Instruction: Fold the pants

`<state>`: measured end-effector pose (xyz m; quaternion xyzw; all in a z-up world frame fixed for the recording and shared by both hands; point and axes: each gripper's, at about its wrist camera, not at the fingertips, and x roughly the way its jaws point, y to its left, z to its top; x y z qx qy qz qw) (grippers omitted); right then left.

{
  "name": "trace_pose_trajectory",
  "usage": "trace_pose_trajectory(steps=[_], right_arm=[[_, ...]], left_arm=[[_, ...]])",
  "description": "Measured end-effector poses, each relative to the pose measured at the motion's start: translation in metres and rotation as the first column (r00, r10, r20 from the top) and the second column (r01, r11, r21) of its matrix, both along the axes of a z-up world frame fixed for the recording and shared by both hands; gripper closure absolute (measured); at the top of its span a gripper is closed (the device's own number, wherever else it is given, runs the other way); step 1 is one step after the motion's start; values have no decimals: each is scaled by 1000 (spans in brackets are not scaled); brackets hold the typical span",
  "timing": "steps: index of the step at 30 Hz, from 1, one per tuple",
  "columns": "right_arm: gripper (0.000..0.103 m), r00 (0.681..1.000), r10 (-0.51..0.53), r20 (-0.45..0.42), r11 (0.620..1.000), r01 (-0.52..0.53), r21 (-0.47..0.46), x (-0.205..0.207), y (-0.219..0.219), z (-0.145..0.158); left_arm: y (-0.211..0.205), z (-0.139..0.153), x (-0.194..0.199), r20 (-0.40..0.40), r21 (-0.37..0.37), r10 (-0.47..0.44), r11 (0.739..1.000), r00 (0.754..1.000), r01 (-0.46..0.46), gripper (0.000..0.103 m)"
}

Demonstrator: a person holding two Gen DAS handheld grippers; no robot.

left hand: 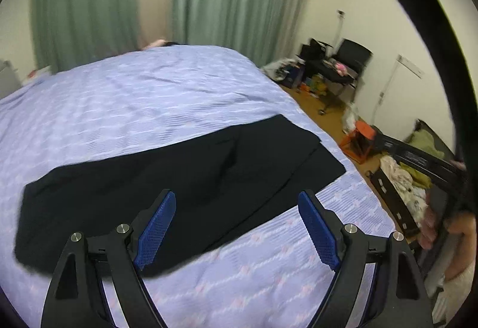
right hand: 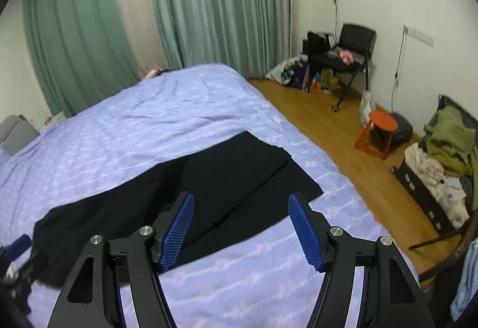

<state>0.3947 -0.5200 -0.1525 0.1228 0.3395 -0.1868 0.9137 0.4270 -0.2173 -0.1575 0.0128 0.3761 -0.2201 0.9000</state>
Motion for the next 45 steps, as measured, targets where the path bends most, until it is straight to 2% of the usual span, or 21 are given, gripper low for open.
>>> trace_pose_trajectory(steps=[3,4,7,13,16,20,21,23,24,25,26,28,30,33,37,39,40,41,42,43,45], right_arm=[[39,999,-25,-32,999,26,25,42,-35,-37],[42,998,-32,-49,999,34,30,55,-44,-49],[52,993,-42,-107,997,49,66,99,-79,-96],[58,984,-53,-172,985,80,153,156,-128,-171],[58,979,-78,-186,975,114,191,174,-149,-197],[58,976,-102,-194,952,153,267,194,-173,-217],[58,972,-107,-211,948,164,274,201,-177,-223],[61,968,-113,-225,938,179,298,209,-183,-235],[78,967,-118,-226,938,183,294,211,-183,-238],[95,966,-122,-226,940,186,285,211,-183,-238],[97,963,-131,-236,943,194,271,211,-182,-236],[100,965,-146,-217,943,202,264,202,-183,-227],[100,964,-183,-192,953,222,204,179,-180,-207],[100,952,-247,-183,954,272,128,138,-179,-188],[100,917,-252,-310,959,280,49,116,-181,-203],[98,908,-239,-344,969,245,-26,112,-174,-205],[85,903,-261,-343,965,250,-75,107,-166,-196],[71,902,-282,-327,959,262,-105,101,-158,-186],[44,911,-291,-292,956,268,-117,92,-145,-171],[40,925,-281,-254,959,260,-116,84,-129,-156],[40,960,-198,-199,976,175,-130,69,-89,-125]], left_arm=[[-40,-31,33,13,35,-90,995,996,89,19],[-53,-42,42,12,49,-115,992,993,115,19],[-94,-91,75,-31,78,-185,979,982,187,23],[-158,-173,111,-117,118,-275,950,954,288,30],[-178,-201,123,-159,153,-279,941,947,303,31],[-187,-208,127,-149,189,-270,936,951,295,36],[-188,-207,129,-148,193,-266,937,953,291,40],[-191,-207,132,-146,219,-250,935,957,278,66],[-192,-206,135,-155,209,-256,936,954,285,72],[-191,-206,138,-172,188,-268,936,948,299,88],[-193,-202,140,-202,161,-283,935,938,317,97],[-184,-188,135,-182,147,-287,938,940,315,98],[-181,-174,126,-164,102,-303,941,939,321,98],[-180,-169,109,-195,38,-326,940,925,340,98],[-189,-175,90,-253,21,-352,929,901,368,95],[-186,-166,86,-253,42,-328,936,910,349,88],[-184,-161,85,-247,35,-324,939,913,342,79],[-172,-146,83,-230,28,-300,949,926,315,63],[-162,-135,79,-214,24,-272,959,938,283,54],[-148,-122,72,-192,12,-246,967,950,253,44],[-113,-90,53,-132,6,-190,981,973,192,42]])
